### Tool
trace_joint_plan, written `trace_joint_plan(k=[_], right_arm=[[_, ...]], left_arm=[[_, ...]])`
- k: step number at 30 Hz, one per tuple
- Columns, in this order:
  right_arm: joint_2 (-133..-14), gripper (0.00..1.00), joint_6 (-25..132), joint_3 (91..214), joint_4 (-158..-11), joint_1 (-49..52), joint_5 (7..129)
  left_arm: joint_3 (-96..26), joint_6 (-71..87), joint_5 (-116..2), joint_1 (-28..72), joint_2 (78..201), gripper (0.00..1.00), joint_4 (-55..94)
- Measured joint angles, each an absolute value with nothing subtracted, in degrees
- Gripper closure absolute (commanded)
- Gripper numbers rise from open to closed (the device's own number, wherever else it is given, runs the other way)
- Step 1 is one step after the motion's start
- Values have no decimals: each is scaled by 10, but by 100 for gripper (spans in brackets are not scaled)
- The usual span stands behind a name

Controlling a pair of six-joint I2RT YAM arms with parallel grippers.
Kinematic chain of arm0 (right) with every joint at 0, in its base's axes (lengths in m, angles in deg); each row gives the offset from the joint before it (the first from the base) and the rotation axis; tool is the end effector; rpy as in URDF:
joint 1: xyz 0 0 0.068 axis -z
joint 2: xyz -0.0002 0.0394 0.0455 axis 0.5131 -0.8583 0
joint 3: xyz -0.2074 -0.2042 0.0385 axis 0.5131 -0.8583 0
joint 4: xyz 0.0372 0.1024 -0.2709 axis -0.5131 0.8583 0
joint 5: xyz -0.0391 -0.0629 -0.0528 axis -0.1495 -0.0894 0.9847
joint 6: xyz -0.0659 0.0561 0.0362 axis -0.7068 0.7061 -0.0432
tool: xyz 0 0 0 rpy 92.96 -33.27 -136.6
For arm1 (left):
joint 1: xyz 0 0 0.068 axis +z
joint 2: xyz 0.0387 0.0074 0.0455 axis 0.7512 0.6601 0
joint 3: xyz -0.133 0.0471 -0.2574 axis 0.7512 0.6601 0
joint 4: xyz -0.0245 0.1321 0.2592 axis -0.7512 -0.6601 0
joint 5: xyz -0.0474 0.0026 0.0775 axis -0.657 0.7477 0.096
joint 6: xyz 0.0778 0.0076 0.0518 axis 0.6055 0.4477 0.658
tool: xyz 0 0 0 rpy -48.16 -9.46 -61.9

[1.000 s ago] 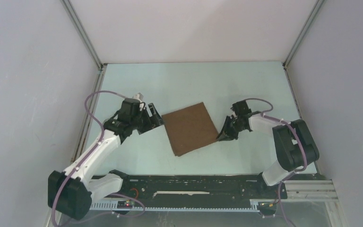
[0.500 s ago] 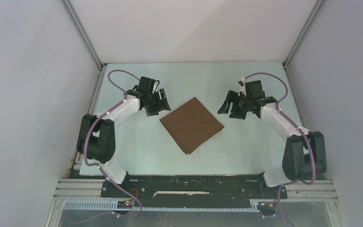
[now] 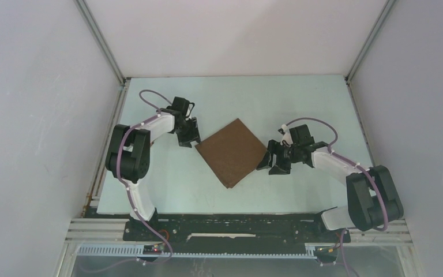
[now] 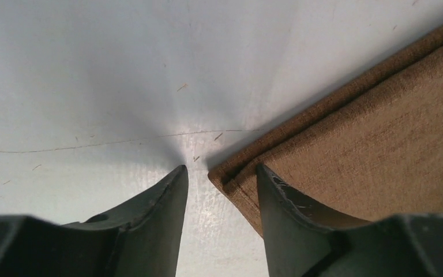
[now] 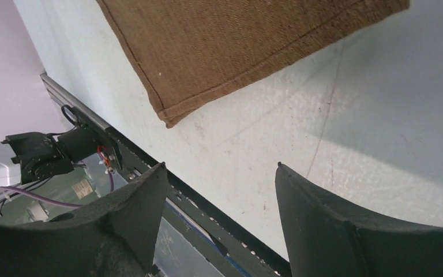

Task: Fold the napkin into a case and place the utensils inside
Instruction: Smooth out the square-folded napkin at the center of the board.

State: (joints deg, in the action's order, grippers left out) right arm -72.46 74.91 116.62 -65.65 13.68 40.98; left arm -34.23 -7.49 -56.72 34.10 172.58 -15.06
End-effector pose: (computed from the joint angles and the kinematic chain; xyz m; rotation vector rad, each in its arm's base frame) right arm 0.2651 0.1323 0.1347 0.0294 2.7099 1.0543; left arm 0.4075 -0.1184 0.1205 -0.2786 2.8111 -0.3751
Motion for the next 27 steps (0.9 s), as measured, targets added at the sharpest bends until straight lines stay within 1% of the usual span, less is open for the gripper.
trace_joint_plan(k=[3,7,10,12,17,21,27], right_arm=[[-723,24,754,1166,-672,133,403],[-721,24,760,1166,-684,126,395],[-722,24,764,1166,-687,119,395],[-722,24,768,1166,-688,113,396],[-722,24,769,1166,-688,101,400],[-722,24,769,1166,-682,98,415],[-718,29,773,1158,-657,98,453]], left_arm=[[-328,-82,-577,341,1723,61,-133],[-289,-100,-593,341,1705,67,-90],[-227,-123,-604,341,1670,75,-36],[-182,-142,-615,339,1643,79,-2],[-35,-218,-650,324,1555,80,111],[56,-281,-658,280,1495,82,182],[125,-362,-655,185,1452,87,245]])
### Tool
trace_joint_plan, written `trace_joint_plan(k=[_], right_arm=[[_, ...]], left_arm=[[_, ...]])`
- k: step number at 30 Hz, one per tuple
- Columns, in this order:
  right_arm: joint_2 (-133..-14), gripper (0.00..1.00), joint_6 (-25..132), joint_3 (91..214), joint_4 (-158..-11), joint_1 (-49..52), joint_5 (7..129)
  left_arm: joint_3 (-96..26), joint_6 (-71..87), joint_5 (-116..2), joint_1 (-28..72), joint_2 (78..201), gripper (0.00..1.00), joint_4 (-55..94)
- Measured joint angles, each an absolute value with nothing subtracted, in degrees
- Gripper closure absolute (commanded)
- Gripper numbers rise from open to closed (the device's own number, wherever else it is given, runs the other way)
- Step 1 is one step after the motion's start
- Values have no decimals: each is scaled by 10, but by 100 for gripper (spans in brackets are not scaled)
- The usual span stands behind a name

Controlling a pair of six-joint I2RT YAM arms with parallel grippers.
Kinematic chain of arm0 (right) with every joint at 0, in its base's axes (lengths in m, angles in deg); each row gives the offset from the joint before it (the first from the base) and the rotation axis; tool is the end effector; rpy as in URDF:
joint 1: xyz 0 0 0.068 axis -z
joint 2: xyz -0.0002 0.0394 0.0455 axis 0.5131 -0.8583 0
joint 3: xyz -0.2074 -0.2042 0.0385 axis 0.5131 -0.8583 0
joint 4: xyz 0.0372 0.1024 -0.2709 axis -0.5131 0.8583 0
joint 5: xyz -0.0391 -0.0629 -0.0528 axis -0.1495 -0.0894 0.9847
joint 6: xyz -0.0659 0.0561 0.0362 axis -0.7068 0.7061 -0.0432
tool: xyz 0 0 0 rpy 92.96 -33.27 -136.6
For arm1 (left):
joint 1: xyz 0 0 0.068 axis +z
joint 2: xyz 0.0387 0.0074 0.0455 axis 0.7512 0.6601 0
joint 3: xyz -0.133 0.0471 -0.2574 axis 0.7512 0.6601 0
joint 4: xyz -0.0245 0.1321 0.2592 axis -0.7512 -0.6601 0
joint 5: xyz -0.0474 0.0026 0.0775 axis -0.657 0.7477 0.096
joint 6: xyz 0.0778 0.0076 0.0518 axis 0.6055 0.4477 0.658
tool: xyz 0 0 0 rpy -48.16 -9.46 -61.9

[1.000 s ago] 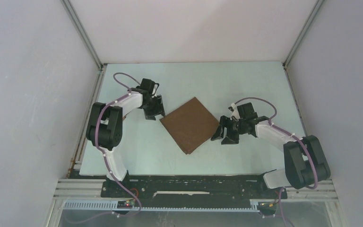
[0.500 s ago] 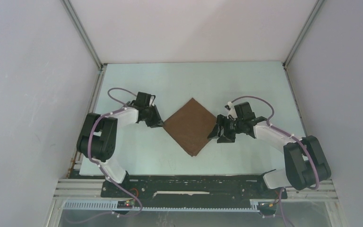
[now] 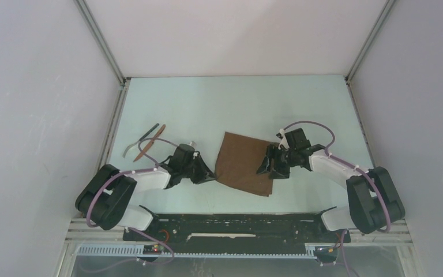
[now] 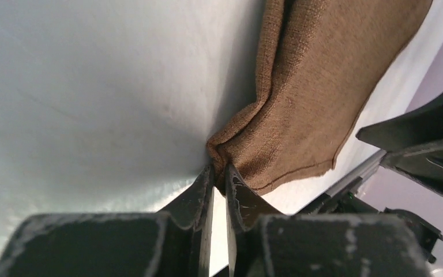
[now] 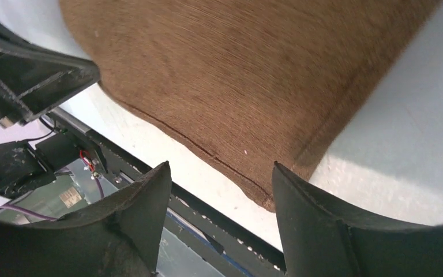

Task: Fold the napkin into a case and place the utensils inside
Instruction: Smooth out the square-folded napkin at the center of the board.

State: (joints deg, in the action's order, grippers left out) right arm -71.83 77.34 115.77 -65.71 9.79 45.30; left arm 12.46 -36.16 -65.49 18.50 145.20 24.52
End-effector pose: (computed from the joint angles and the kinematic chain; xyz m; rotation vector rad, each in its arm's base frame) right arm 0.2554 0.1441 0.1300 0.0256 2.7442 0.9833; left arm 0.2313 -0.1630 0.0830 -0.4481 2.6086 -0.9680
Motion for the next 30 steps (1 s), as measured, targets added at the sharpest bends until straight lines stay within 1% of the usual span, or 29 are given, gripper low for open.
trace_joint_plan(k=[3,9,13,15,17,20,22,23,25,27,29,30], right_arm=[[-701,37,788,1136,-638,116,463],[-626,39,830,1067,-580,198,482],[-584,39,841,1059,-537,205,499],[-563,37,846,1059,-524,207,510],[-548,36,846,1058,-520,207,520],[-544,34,841,1053,-523,209,523],[-554,33,834,1048,-533,210,517],[-561,33,833,1046,-536,210,515],[-575,31,831,1043,-547,210,511],[-583,31,830,1043,-554,210,511],[-590,31,828,1043,-563,210,511],[-594,31,828,1043,-567,210,511]], left_arm=[[141,-392,-651,154,1442,89,260],[155,-442,-643,86,1436,93,277],[167,-477,-645,63,1439,91,298],[181,-503,-650,53,1441,86,324],[200,-530,-658,40,1441,76,352],[231,-559,-667,26,1424,54,375],[253,-568,-669,22,1382,41,367],[260,-567,-668,22,1353,33,349],[262,-560,-659,20,1290,24,293],[257,-546,-649,20,1241,24,239],[247,-530,-635,21,1196,28,181],[242,-523,-629,23,1184,29,163]])
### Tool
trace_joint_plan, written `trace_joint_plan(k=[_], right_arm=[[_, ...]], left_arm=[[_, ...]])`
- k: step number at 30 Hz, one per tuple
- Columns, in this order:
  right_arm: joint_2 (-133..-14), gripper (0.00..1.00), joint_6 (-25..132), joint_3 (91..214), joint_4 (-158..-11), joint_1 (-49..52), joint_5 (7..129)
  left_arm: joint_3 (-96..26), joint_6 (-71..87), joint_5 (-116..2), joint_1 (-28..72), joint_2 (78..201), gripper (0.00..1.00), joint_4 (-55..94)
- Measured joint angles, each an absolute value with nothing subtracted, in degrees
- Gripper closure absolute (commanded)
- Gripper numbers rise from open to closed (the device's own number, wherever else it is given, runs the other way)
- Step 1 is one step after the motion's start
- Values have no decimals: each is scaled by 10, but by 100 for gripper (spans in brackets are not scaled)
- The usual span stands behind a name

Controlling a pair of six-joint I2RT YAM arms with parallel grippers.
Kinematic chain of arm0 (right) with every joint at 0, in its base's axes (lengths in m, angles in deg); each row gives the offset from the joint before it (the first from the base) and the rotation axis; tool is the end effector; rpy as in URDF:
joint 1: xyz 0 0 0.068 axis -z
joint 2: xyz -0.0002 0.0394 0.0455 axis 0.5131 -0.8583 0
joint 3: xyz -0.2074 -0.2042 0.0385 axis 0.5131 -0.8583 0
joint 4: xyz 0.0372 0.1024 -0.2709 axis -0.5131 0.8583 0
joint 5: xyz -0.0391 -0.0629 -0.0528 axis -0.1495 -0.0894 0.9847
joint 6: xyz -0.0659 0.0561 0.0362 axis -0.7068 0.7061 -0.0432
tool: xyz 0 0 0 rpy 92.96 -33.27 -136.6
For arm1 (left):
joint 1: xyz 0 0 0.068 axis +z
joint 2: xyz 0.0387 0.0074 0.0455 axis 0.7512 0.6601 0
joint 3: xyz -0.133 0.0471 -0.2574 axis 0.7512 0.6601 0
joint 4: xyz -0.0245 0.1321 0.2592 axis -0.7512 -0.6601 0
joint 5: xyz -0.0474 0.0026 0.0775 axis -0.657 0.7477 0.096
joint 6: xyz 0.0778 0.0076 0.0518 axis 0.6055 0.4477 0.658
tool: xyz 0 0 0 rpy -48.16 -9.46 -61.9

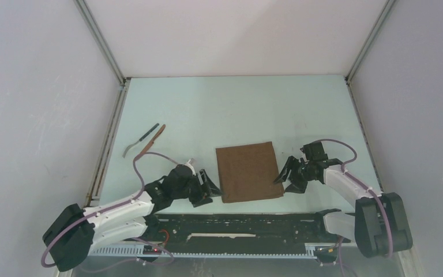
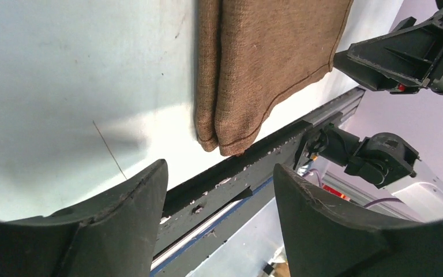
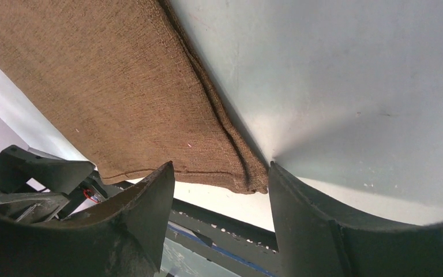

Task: Fold the napkin into a case and place the utensils inside
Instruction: Smooth out the square-folded napkin at the center of the board.

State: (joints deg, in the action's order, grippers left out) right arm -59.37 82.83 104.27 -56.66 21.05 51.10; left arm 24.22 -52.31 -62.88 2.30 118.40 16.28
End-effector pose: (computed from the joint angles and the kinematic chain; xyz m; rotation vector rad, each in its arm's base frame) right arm 0.2066 0.0713 0.1038 0.5284 2.8112 0.7843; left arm 0.1349 -0.1718 0.1044 -0.4507 2.6298 -1.1938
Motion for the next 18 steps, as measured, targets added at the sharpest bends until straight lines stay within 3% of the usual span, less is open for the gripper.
trace_joint_plan(k=[3,7,13,18], right_arm=[[-600,32,828,1043,-571,210,510],[-600,33,828,1044,-570,210,514],[-600,34,827,1044,-570,209,519],[-601,35,825,1046,-571,206,522]], left_arm=[[222,-493,-621,38,1177,30,127],[162,-451,-623,48,1259,52,104],[120,-425,-627,19,1316,58,103],[120,-426,-634,11,1328,55,100]])
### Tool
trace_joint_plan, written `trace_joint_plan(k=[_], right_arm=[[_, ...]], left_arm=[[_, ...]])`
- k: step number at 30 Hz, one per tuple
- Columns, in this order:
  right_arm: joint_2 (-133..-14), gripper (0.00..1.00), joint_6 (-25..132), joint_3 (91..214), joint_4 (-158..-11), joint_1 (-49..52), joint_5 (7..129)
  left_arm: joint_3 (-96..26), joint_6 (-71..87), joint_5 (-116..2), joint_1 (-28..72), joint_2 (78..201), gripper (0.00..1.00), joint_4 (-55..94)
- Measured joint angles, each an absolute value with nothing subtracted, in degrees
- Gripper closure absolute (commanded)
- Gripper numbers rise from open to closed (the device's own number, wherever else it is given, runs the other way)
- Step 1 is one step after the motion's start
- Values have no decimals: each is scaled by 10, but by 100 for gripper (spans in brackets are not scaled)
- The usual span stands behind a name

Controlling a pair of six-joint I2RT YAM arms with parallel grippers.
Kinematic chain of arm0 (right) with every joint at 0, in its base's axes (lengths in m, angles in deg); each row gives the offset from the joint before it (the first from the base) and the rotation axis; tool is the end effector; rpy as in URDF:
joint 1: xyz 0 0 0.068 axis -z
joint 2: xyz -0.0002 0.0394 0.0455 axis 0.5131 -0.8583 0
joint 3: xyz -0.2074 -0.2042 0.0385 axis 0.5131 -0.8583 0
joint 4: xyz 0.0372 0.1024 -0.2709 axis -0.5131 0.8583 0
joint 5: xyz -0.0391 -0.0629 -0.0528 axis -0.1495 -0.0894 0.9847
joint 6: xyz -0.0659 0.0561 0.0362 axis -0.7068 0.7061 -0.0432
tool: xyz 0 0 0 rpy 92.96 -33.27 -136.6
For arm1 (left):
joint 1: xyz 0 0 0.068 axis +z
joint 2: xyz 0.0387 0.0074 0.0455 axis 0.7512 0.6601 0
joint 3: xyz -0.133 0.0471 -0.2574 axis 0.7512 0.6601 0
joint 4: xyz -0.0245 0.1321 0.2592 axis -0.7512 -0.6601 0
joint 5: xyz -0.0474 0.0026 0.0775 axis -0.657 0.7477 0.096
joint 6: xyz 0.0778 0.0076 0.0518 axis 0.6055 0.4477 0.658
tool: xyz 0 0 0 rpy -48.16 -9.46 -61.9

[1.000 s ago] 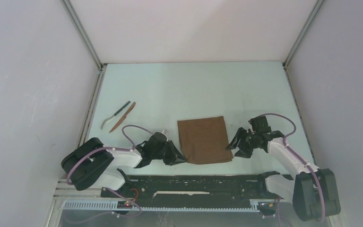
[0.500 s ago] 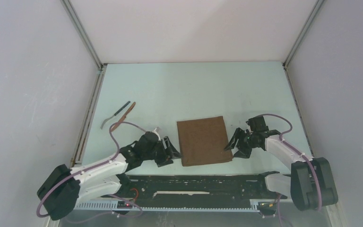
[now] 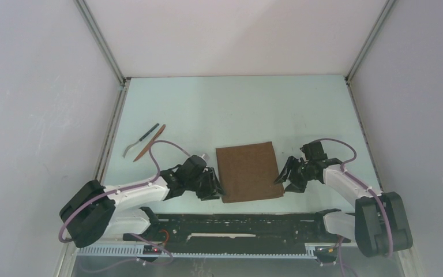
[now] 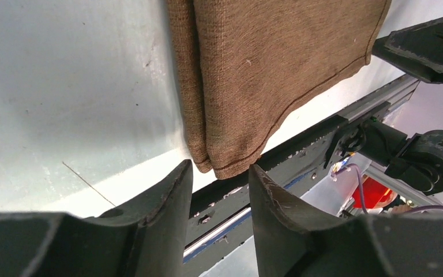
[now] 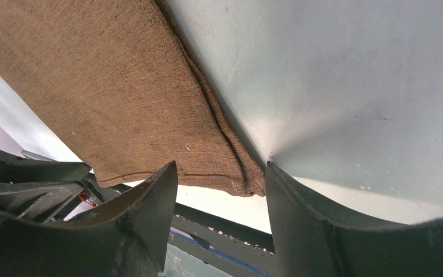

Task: Fold the napkin into a case and place the utensils inside
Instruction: Smooth out the square-folded napkin at the center of the board.

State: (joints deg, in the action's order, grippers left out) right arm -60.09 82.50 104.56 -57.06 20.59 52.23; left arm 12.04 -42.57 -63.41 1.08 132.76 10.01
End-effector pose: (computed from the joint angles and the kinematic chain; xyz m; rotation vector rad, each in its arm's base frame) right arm 0.2088 0.0719 0.1026 0.5147 2.8137 0.7572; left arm 0.1579 -0.2050 0.1136 -0.2300 2.7610 -1.0248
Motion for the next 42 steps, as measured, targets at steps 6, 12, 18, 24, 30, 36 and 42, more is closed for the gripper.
trace_joint_plan(k=[6,12,18,24,30,36,42], right_arm=[[-601,35,821,1046,-571,205,522],[-603,35,818,1046,-572,205,522],[-603,35,818,1046,-572,205,522],[-603,35,818,1046,-573,205,522],[-603,35,818,1046,-573,205,522],[-602,35,818,1046,-572,205,522],[-601,35,817,1046,-573,203,523]], left_arm=[[124,-429,-642,7,1332,66,108],[124,-431,-645,-2,1343,64,120],[124,-431,-653,-3,1351,64,126],[124,-431,-656,-9,1371,67,135],[124,-432,-658,-10,1372,87,138],[124,-430,-653,-11,1331,96,116],[132,-430,-653,-11,1310,97,109]])
